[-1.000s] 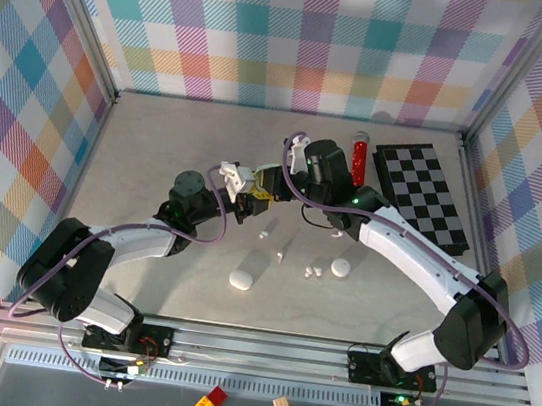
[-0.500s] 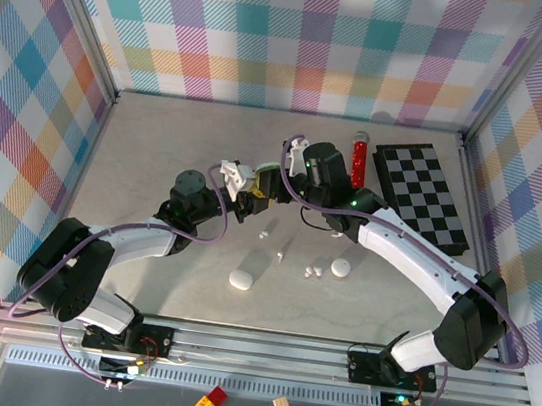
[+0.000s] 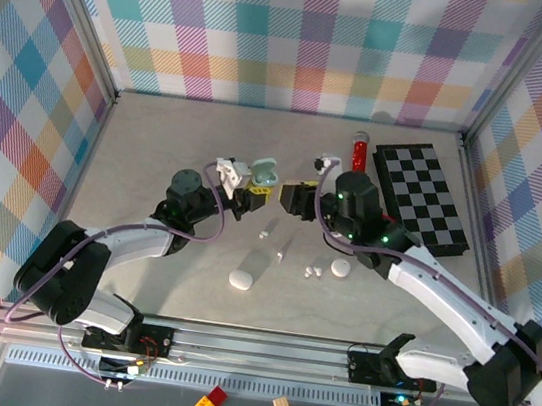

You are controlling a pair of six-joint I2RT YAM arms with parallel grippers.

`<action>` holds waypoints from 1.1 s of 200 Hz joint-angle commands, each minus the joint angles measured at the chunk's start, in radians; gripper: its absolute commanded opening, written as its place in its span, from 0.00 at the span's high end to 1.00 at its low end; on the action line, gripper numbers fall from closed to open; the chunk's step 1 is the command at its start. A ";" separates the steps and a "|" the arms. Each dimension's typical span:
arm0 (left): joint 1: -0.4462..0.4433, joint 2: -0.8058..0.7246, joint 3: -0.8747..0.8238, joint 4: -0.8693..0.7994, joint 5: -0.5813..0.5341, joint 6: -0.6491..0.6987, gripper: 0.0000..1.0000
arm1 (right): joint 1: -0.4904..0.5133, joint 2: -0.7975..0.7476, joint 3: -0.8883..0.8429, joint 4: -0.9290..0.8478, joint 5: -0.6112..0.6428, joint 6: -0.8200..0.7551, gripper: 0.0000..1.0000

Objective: Insert the wireless bluetooth earbuds into the charging case

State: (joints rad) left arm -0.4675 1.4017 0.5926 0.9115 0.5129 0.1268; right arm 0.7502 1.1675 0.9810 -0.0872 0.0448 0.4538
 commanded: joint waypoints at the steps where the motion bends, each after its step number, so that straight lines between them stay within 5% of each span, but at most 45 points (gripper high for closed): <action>1: 0.027 -0.057 -0.025 0.027 0.003 -0.018 0.73 | -0.071 -0.026 -0.090 0.061 0.038 0.116 0.50; 56: 0.090 -0.131 -0.059 0.006 0.008 -0.051 0.73 | -0.127 0.125 -0.157 0.055 -0.076 0.299 0.47; 148: 0.170 -0.170 -0.054 -0.001 0.034 -0.079 0.73 | 0.048 0.490 -0.092 0.199 -0.192 0.489 0.46; 220: 0.173 -0.191 -0.057 -0.023 0.045 -0.078 0.73 | 0.056 0.659 0.004 0.192 -0.200 0.475 0.46</action>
State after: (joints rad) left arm -0.3084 1.2510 0.5388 0.8879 0.5339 0.0597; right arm 0.8101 1.7836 0.9466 0.0822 -0.1417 0.9203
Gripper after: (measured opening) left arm 0.354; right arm 0.539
